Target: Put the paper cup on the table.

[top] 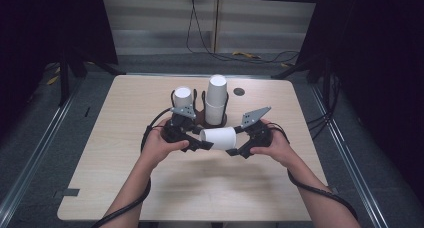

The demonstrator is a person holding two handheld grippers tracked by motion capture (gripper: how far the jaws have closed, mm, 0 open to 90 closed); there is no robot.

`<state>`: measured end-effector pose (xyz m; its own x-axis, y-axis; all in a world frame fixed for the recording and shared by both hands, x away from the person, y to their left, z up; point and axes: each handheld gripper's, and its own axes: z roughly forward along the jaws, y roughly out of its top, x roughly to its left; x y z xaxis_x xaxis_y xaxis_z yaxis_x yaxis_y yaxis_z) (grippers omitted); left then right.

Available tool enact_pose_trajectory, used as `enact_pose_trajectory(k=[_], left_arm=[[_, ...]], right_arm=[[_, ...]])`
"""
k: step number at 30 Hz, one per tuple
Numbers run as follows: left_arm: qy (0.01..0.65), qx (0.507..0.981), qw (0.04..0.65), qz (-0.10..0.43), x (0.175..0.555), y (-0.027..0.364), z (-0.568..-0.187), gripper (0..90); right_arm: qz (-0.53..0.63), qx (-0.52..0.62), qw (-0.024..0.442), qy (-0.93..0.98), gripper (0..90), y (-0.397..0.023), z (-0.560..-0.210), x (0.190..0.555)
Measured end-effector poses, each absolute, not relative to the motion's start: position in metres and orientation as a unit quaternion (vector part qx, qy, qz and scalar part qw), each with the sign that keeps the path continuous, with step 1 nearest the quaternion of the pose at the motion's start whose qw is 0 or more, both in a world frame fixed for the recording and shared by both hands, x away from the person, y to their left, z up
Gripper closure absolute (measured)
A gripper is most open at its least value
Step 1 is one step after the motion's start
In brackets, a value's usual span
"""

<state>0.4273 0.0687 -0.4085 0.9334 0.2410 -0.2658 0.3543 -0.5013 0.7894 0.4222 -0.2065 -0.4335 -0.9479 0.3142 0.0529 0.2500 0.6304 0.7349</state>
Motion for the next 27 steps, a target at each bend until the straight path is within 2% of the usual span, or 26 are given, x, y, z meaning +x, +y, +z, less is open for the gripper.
enact_pose_trajectory(k=[27], left_arm=[[0.172,0.862,0.472,-0.071,0.4274,0.0651,-0.4096,34.8]], right_arm=[[0.412,0.143,0.040,0.899,13.5,-0.2025,-0.4325,0.4207]])
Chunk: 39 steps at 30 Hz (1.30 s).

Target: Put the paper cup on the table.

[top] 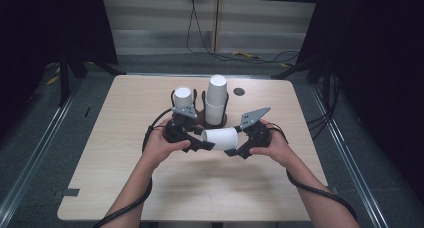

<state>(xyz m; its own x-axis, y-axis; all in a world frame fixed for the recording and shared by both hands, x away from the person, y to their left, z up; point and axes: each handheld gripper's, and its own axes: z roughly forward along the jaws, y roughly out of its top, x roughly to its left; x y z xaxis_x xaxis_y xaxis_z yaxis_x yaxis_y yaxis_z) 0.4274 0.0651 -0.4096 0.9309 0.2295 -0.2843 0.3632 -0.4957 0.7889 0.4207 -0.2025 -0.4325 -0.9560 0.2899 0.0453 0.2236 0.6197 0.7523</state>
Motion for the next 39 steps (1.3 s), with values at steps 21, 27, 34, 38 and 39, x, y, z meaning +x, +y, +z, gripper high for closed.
enact_pose_trajectory(k=[21,27,34,38,39], left_arm=[[0.166,0.863,0.472,-0.072,0.4285,0.0604,-0.4092,34.7],[0.164,0.864,0.471,-0.074,0.4287,0.0591,-0.4093,34.7],[0.166,0.860,0.477,-0.076,0.4294,0.0596,-0.4105,34.6],[0.166,0.860,0.477,-0.076,0.4294,0.0603,-0.4104,34.3],[0.166,0.860,0.477,-0.076,0.4294,0.0603,-0.4104,34.3]], right_arm=[[0.414,0.129,0.044,0.900,15.3,-0.2002,-0.4304,0.4214],[0.413,0.126,0.046,0.901,15.5,-0.1999,-0.4302,0.4207],[0.417,0.121,0.050,0.900,16.7,-0.2010,-0.4295,0.4205],[0.413,0.121,0.052,0.901,17.5,-0.2014,-0.4288,0.4202],[0.413,0.121,0.052,0.901,17.5,-0.2014,-0.4288,0.4202]])
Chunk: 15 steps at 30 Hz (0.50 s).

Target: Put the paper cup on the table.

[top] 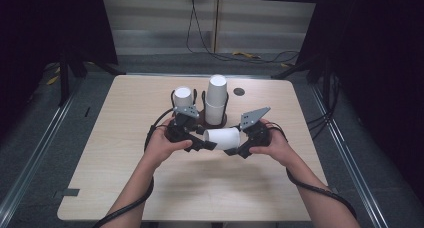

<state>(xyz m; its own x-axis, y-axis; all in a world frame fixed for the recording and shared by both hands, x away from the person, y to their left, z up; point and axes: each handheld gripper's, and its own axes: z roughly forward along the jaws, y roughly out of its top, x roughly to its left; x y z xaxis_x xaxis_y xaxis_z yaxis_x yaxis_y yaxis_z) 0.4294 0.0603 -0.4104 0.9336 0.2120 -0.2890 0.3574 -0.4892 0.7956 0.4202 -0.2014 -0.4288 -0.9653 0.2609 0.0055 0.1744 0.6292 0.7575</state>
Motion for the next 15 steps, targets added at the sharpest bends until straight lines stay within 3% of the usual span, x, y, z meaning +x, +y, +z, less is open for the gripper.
enact_pose_trajectory(k=[10,15], left_arm=[[0.168,0.854,0.486,-0.081,0.4296,0.0631,-0.4139,33.6],[0.171,0.860,0.476,-0.069,0.4289,0.0624,-0.4143,27.2]], right_arm=[[0.412,0.116,0.053,0.902,17.9,-0.2014,-0.4272,0.4199],[0.412,0.114,0.052,0.903,19.5,-0.2007,-0.4244,0.4194]])
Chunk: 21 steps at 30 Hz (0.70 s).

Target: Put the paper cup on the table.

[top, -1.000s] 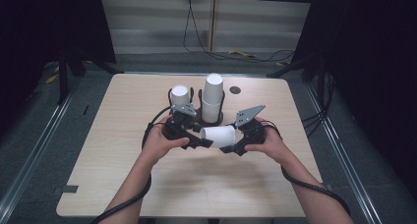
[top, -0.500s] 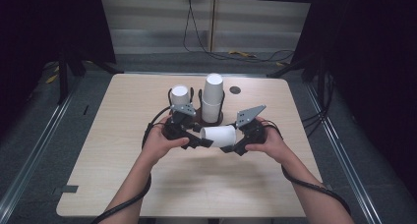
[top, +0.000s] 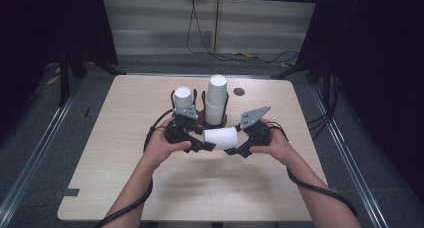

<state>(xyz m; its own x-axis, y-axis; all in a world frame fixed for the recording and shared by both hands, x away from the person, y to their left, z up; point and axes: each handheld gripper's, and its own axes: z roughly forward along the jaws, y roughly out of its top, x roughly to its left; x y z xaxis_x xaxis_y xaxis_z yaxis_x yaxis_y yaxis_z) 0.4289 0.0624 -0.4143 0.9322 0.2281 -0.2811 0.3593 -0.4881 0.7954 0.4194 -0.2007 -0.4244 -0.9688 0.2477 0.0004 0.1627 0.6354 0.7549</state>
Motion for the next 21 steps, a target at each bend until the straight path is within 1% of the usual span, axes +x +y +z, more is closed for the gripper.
enact_pose_trajectory(k=[3,5,9,11,17,21], left_arm=[[0.168,0.859,0.479,-0.065,0.4282,0.0614,-0.4142,26.2],[0.162,0.863,0.475,-0.060,0.4276,0.0608,-0.4134,28.8],[0.160,0.863,0.475,-0.059,0.4278,0.0604,-0.4129,29.7],[0.163,0.863,0.475,-0.061,0.4277,0.0605,-0.4124,28.6],[0.165,0.867,0.467,-0.057,0.4282,0.0608,-0.4137,20.2],[0.164,0.870,0.462,-0.053,0.4272,0.0604,-0.4140,19.1]], right_arm=[[0.406,0.109,0.051,0.906,19.7,-0.1995,-0.4243,0.4192],[0.406,0.108,0.051,0.906,20.0,-0.1989,-0.4243,0.4189],[0.404,0.107,0.052,0.907,20.1,-0.1987,-0.4249,0.4187],[0.406,0.106,0.055,0.906,20.2,-0.1992,-0.4248,0.4187],[0.401,0.110,0.056,0.908,20.3,-0.2011,-0.4248,0.4196],[0.396,0.112,0.057,0.909,20.3,-0.2026,-0.4251,0.4203]])
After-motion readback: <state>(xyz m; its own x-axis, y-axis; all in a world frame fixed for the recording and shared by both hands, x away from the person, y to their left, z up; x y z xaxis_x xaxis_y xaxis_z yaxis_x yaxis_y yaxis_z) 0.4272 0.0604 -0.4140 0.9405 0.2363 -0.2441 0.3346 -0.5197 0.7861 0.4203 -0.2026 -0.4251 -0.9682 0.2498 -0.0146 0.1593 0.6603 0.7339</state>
